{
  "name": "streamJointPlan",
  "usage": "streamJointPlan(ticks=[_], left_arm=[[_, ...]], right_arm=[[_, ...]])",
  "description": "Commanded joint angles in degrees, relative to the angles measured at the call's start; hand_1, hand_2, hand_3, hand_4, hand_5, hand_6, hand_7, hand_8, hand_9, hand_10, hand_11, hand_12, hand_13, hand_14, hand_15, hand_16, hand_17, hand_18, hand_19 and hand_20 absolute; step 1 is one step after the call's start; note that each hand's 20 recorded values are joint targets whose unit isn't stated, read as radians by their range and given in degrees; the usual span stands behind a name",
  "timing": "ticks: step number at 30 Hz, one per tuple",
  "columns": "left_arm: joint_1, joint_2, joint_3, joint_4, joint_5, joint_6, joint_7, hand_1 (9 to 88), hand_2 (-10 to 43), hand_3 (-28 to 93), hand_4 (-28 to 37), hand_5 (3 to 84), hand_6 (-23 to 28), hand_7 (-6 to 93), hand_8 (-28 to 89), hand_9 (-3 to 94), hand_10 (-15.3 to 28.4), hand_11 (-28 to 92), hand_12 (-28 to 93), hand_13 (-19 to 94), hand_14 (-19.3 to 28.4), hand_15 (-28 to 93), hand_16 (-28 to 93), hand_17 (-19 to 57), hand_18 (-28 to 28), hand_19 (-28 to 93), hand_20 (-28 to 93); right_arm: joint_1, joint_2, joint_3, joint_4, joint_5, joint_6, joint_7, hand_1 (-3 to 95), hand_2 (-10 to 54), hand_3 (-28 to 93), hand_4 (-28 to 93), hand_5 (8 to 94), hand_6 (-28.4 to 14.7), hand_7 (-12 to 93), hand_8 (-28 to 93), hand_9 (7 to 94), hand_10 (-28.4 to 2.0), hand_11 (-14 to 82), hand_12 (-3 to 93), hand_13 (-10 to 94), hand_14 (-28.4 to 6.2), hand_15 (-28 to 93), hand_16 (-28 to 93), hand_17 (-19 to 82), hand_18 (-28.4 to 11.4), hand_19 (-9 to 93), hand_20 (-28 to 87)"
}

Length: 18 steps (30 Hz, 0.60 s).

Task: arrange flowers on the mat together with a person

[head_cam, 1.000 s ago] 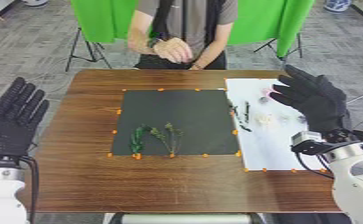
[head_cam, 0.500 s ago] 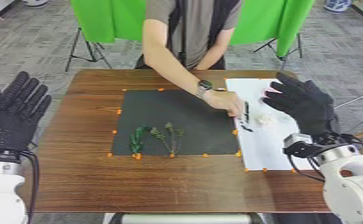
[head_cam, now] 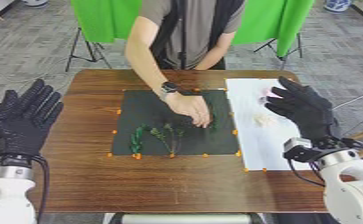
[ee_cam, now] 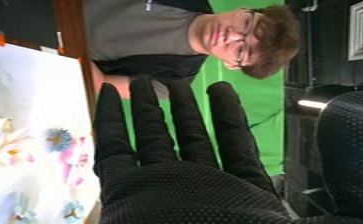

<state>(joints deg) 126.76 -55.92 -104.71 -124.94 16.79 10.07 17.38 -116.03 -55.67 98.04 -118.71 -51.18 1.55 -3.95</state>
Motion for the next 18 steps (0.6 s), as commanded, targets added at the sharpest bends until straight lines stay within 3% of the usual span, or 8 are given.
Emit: streamJointPlan(ticks=[1,5,7,9,13,15,17,18], left_arm=[[1.01,-0.73,-0.06,0.18,0.24,-0.04,-0.24,26.2,11.0,68,-28.3,40.6,7.7,10.4,-9,30.7,12.0,14,7,20,11.4,17,-6,-5.7,10.5,23,9],[0.8,-0.92,0.49,0.44,0.38,-0.05,-0.7,26.3,11.0,68,-28.3,40.6,7.7,10.4,-9,30.7,12.0,14,6,20,11.3,17,-6,-5.8,10.5,23,9],[0.64,-1.19,1.03,0.55,-0.18,1.18,-1.06,26.4,11.0,68,-28.3,40.6,7.7,10.5,-9,30.7,11.9,14,7,20,11.3,17,-6,-5.8,10.5,23,9],[0.76,-1.43,1.15,0.7,-0.89,0.68,-0.59,26.5,11.1,68,-28.3,40.6,7.7,10.5,-9,30.7,12.0,14,7,20,11.4,17,-6,-5.8,10.5,23,9],[0.37,-1.41,1.27,0.86,-0.34,0.74,-0.92,26.4,11.2,68,-28.3,40.7,7.7,10.7,-9,30.8,12.0,14,7,20,11.4,17,-6,-5.9,10.6,23,9],[0.61,-1.55,1.44,0.65,0.04,2.42,-0.95,26.6,11.3,67,-28.3,40.7,7.7,10.8,-9,30.9,12.0,14,7,20,11.4,17,-6,-5.9,10.6,23,9],[0.96,-1.69,1.38,0.7,-0.81,1.9,-0.6,26.6,11.4,68,-28.3,40.9,7.7,11.0,-9,30.9,12.0,14,7,20,11.5,18,-6,-5.9,10.6,23,9],[1.32,-1.78,1.22,0.6,-0.66,1.75,-0.53,26.4,11.4,68,-28.3,41.0,7.8,11.1,-9,31.0,12.0,15,7,20,11.4,18,-6,-5.9,10.6,24,9]], right_arm=[[-0.26,-0.41,-0.65,0.21,-0.32,-0.16,0.42,11.2,10.1,70,-22,35.3,-2.2,9,-8,38.1,-14.0,3.9,16.2,33,-16.1,8,26,12,-18.8,28,12],[-0.41,-0.5,-0.75,0.16,-0.16,-0.37,0.73,11.0,10.0,70,-22,35.1,-2.3,9,-8,37.8,-14.1,3.8,16.3,32,-16.1,8,26,12,-18.8,28,12],[-0.48,-0.53,-0.73,0.11,-0.31,-0.48,0.99,11.1,10.0,70,-22,35.1,-2.3,9,-8,37.8,-14.1,3.8,16.3,32,-16.1,8,26,12,-18.8,28,12],[-0.16,-0.53,-1.04,0.23,-0.28,-0.27,0.96,11.2,9.9,70,-22,35.0,-2.5,9,-8,37.8,-14.1,3.8,16.4,32,-16.2,8,26,12,-18.8,29,12],[-0.03,-0.35,-0.81,0.19,-1.09,-0.08,1.24,11.9,9.4,71,-22,34.4,-2.5,9,-8,38.0,-14.0,4.0,16.6,33,-16.3,8,27,12,-18.8,29,12],[0.15,0.14,-1.26,-0.12,-3.66,1.45,1.3,12.6,9.0,71,-22,34.2,-2.5,9,-8,38.1,-14.1,3.9,16.6,33,-16.1,8,27,12,-18.8,29,12],[0.27,0.23,-1.26,-0.3,-6.5,1.16,1.02,13.5,8.4,71,-22,34.3,-2.6,10,-8,38.3,-14.0,3.9,16.6,33,-16.0,8,27,12,-18.4,29,12],[0.44,0.29,-1.36,-0.26,-6.68,0.94,1.12,13.9,8.1,71,-22,34.4,-2.6,10,-8,38.4,-14.0,4.0,16.6,34,-15.9,8,26,12,-18.2,29,12]])
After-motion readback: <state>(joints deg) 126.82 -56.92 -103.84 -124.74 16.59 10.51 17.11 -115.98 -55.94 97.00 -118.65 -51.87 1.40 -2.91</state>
